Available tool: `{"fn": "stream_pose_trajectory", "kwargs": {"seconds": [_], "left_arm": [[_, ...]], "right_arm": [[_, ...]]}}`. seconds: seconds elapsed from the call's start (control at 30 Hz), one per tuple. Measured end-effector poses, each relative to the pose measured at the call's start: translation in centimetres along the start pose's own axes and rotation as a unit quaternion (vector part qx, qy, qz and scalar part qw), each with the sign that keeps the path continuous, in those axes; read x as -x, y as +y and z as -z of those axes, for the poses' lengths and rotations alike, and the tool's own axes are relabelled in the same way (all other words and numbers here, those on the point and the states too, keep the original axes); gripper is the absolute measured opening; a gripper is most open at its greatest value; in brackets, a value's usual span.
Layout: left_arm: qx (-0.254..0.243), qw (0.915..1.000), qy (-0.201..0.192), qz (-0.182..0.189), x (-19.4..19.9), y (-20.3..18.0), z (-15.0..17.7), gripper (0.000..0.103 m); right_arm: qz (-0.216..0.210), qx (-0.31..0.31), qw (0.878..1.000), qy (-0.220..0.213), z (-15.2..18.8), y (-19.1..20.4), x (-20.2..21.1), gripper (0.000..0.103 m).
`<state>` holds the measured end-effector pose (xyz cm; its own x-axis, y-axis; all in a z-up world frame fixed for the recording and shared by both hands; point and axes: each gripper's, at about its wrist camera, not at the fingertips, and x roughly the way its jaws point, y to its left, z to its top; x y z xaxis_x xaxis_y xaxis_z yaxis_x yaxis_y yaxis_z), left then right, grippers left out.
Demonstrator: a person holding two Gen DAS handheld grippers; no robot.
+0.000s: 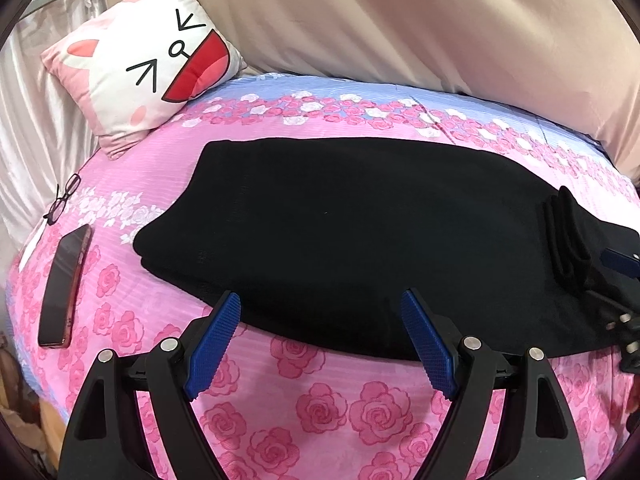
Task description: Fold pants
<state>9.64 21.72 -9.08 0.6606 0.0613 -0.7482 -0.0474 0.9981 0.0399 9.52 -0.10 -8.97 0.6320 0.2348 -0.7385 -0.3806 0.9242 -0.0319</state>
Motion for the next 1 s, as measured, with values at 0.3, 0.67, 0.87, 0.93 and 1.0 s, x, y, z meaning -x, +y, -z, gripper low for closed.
{"fn": "stream_pose_trajectory", "kwargs": {"seconds": [0.3, 0.67, 0.87, 0.93, 1.0], "left_arm": [[0.016, 0.9994, 0.012, -0.028, -0.6, 1.4, 0.3, 0.08], [0.013, 0.9991, 0.021, -0.034, -1.2, 0.8, 0.5, 0.08], [0.015, 0.999, 0.024, -0.036, -1.2, 1.0, 0.5, 0.08], [0.021, 0.9988, 0.026, -0.036, -1.1, 1.6, 0.5, 0.08], [0.03, 0.9983, 0.026, -0.044, -1.0, 2.6, 0.6, 0.08]], "right_arm": [[-0.001, -0.031, 0.999, -0.011, -2.0, -0.2, -0.9, 0.018], [-0.059, -0.006, 0.998, -0.006, -3.2, 4.2, -3.4, 0.018], [-0.084, -0.025, 0.996, -0.008, -3.0, 3.8, -4.1, 0.02], [-0.093, -0.041, 0.994, -0.036, -2.9, 3.0, -1.9, 0.022], [-0.085, -0.046, 0.993, -0.065, -2.4, 2.1, 1.0, 0.037]]}}
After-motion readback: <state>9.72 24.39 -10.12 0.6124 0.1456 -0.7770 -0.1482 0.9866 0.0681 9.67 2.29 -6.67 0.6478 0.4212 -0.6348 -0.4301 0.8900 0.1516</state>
